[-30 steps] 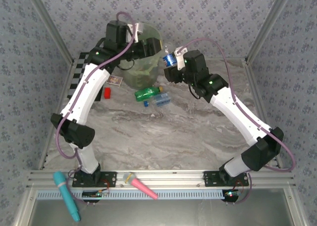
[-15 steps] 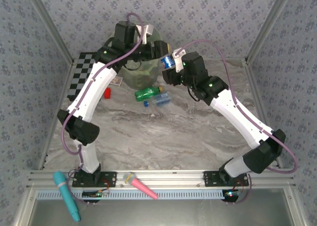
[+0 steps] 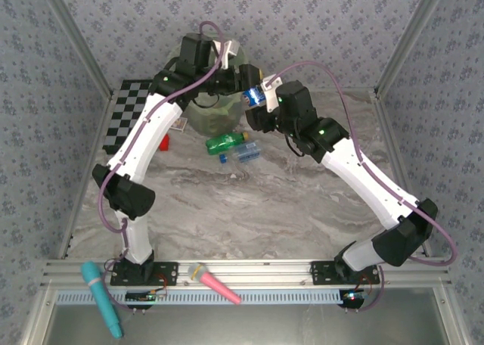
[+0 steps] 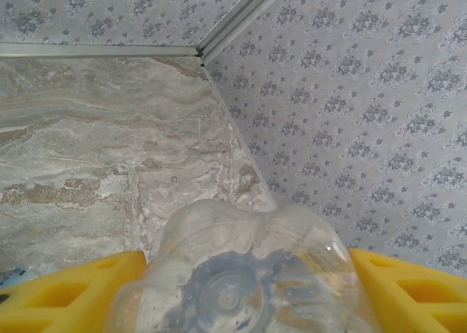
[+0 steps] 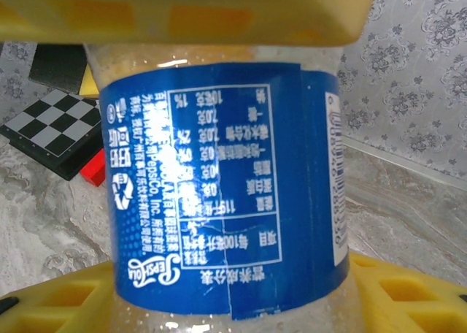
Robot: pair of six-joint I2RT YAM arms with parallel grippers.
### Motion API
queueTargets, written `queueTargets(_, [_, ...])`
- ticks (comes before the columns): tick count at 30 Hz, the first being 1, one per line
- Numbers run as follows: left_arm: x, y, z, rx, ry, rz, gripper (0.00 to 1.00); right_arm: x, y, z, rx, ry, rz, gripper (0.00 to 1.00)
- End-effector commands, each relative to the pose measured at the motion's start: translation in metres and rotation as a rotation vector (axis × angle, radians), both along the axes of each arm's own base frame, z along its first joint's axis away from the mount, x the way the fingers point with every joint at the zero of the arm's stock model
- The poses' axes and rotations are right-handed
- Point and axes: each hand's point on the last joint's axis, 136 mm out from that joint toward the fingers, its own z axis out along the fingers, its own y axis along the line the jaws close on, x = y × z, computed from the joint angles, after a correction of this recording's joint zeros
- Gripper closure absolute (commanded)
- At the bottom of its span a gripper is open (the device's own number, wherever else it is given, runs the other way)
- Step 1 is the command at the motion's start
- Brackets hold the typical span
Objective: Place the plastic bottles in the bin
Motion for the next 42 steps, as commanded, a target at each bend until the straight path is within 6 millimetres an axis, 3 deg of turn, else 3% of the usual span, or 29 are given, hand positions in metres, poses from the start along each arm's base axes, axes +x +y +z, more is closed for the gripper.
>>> queueTargets(1, [-0.006, -0.001, 0.019, -0.018, -0.043, -0.021, 0.37, -0.005, -0.003, 0.016, 0.029, -0.037, -0.005, 0.33])
queueTargets(4, [-0.006, 0.003, 0.025, -0.013, -0.061, -0.010, 0.37, -0.005, -0.004, 0.013, 0.049, -0.018, -0.011, 0.23])
queueTargets(6, [-0.004, 0.008, 0.028, -0.007, -0.069, 0.005, 0.38, -0.003, -0.008, 0.014, 0.066, -0.018, -0.027, 0.03])
queueTargets(7, [-0.001, 0.011, 0.028, -0.005, -0.070, 0.014, 0.38, -0.002, -0.010, 0.016, 0.073, -0.021, -0.035, 0.00])
queueTargets(13, [0.022, 0.043, 0.034, -0.003, -0.088, 0.100, 0.39, -0.001, -0.027, 0.026, 0.112, -0.039, -0.086, 0.01])
queueTargets(20, [0.068, 0.110, 0.042, 0.005, -0.114, 0.276, 0.39, -0.006, -0.051, 0.039, 0.154, -0.073, -0.149, 0.00])
queueTargets(27, [0.105, 0.166, 0.050, 0.156, -0.233, 0.502, 0.39, -0.009, -0.062, 0.040, 0.163, -0.075, -0.178, 0.01])
queueTargets(30, [0.117, 0.181, 0.052, 0.224, -0.289, 0.579, 0.40, -0.009, -0.061, 0.038, 0.170, -0.063, -0.178, 0.00])
queueTargets(37, [0.148, 0.189, 0.041, 0.292, -0.361, 0.652, 0.40, -0.011, -0.059, 0.032, 0.179, -0.040, -0.177, 0.01])
queueTargets(42, [0.164, 0.170, 0.031, 0.247, -0.364, 0.608, 0.40, -0.011, -0.056, 0.024, 0.178, -0.022, -0.179, 0.01])
